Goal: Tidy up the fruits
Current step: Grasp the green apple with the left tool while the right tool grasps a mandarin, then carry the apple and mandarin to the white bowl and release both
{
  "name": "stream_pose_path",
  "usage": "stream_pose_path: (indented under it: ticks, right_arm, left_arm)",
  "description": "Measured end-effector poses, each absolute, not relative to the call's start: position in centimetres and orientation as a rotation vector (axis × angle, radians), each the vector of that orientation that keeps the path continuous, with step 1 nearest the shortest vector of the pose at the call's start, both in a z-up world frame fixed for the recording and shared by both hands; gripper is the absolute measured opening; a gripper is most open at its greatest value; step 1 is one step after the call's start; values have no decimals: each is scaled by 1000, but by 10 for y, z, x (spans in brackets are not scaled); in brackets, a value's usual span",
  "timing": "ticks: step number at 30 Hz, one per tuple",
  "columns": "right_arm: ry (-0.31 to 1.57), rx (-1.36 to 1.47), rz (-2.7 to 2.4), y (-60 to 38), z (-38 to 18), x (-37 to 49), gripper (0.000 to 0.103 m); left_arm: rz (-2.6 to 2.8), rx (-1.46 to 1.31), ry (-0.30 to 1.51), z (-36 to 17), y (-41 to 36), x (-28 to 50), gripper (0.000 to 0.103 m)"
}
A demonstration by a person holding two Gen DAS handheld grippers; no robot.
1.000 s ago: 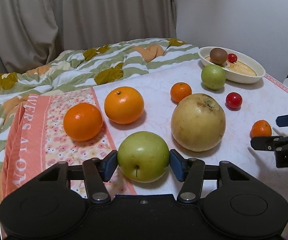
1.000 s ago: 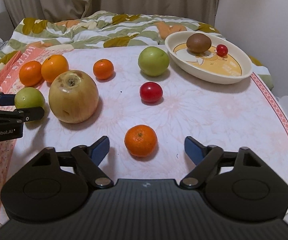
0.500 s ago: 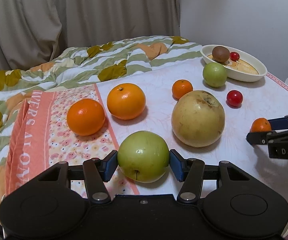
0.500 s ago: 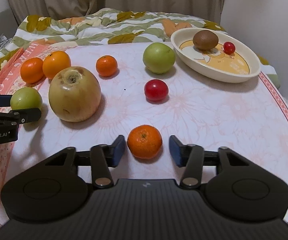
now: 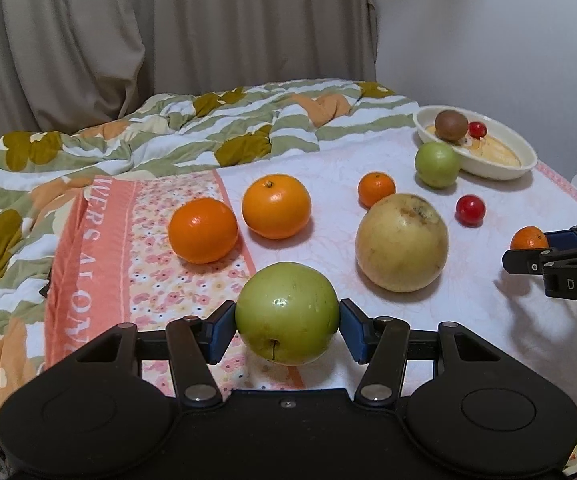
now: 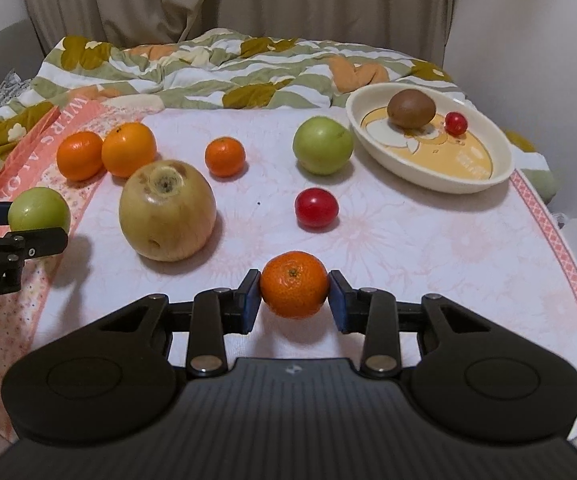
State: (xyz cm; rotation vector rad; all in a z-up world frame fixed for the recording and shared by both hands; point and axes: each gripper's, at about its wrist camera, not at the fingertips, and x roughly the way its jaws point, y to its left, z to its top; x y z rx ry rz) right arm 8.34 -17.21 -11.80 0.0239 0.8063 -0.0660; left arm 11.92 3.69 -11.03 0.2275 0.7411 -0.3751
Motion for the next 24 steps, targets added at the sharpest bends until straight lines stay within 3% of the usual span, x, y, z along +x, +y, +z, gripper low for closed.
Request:
stream_pose_path:
  ticks: [13, 24]
  right_arm:
    - [812, 91, -126, -196, -69, 52, 51]
    - [788, 106, -69, -265, -38, 43, 51]
  left_arm:
    - [-428, 185, 635, -53, 19, 89, 60]
    - [-403, 159, 577, -13, -46, 65, 60]
